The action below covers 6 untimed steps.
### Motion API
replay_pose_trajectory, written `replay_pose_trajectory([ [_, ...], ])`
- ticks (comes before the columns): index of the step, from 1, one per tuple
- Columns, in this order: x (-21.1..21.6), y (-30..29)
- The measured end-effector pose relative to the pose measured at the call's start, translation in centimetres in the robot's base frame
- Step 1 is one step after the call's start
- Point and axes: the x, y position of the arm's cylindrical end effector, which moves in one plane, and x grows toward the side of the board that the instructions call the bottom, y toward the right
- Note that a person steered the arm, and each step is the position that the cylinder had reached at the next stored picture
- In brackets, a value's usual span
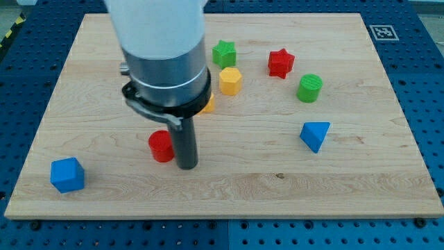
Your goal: Move red circle closer to blue cube
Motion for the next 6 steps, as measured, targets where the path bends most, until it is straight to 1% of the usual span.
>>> replay_pose_trajectory([
  [1, -2.7, 0.0],
  [3, -2.5, -4.9],
  [5, -0.3, -9.6],
  [6, 0.1, -11.2],
])
